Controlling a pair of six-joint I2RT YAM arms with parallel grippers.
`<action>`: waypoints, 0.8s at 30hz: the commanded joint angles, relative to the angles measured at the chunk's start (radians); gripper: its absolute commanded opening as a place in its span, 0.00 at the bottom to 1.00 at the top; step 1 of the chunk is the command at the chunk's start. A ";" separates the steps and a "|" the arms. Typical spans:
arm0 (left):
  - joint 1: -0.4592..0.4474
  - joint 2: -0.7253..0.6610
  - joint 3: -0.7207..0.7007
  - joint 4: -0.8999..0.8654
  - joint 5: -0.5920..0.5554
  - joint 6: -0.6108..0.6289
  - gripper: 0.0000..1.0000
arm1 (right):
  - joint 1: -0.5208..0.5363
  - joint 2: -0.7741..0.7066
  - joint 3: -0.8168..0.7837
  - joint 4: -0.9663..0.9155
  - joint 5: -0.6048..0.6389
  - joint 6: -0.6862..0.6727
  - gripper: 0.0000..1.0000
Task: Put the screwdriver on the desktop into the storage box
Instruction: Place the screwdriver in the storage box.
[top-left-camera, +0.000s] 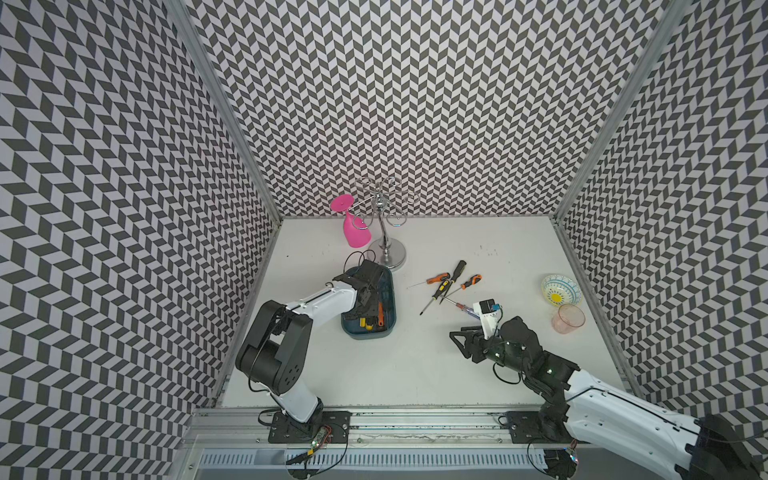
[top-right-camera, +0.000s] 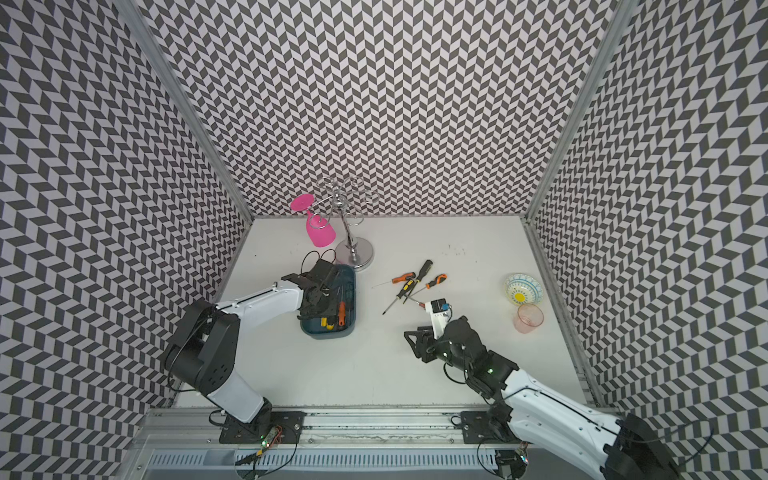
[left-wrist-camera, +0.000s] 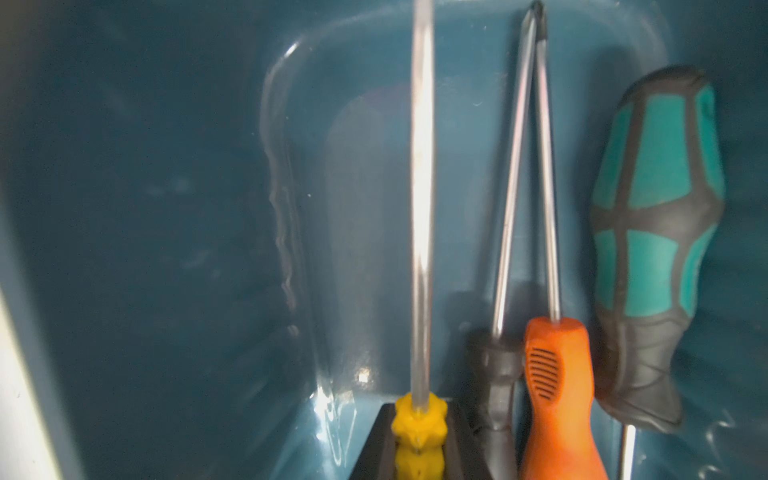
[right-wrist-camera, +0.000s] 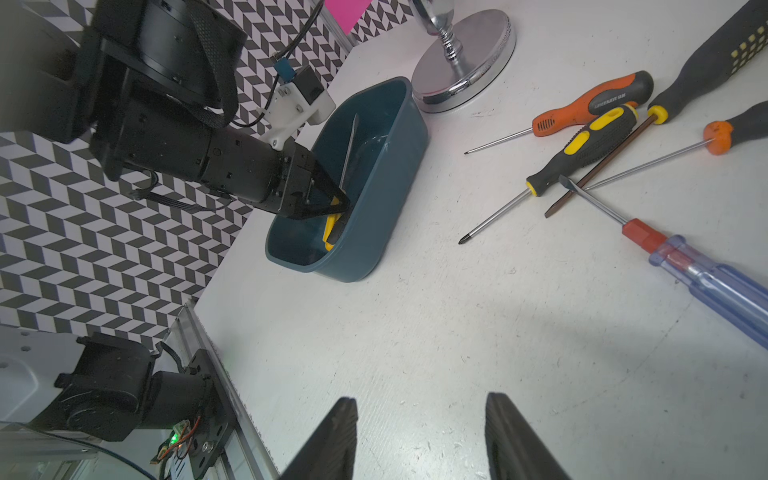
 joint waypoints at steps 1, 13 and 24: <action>0.004 0.005 0.022 0.008 0.005 0.009 0.29 | -0.006 -0.004 -0.009 0.040 0.015 0.001 0.53; 0.001 -0.031 0.017 0.012 0.025 0.004 0.34 | -0.007 -0.007 0.005 0.020 0.027 0.001 0.53; -0.003 -0.182 0.007 0.025 0.093 -0.001 0.36 | -0.019 0.052 0.095 -0.048 0.083 -0.023 0.54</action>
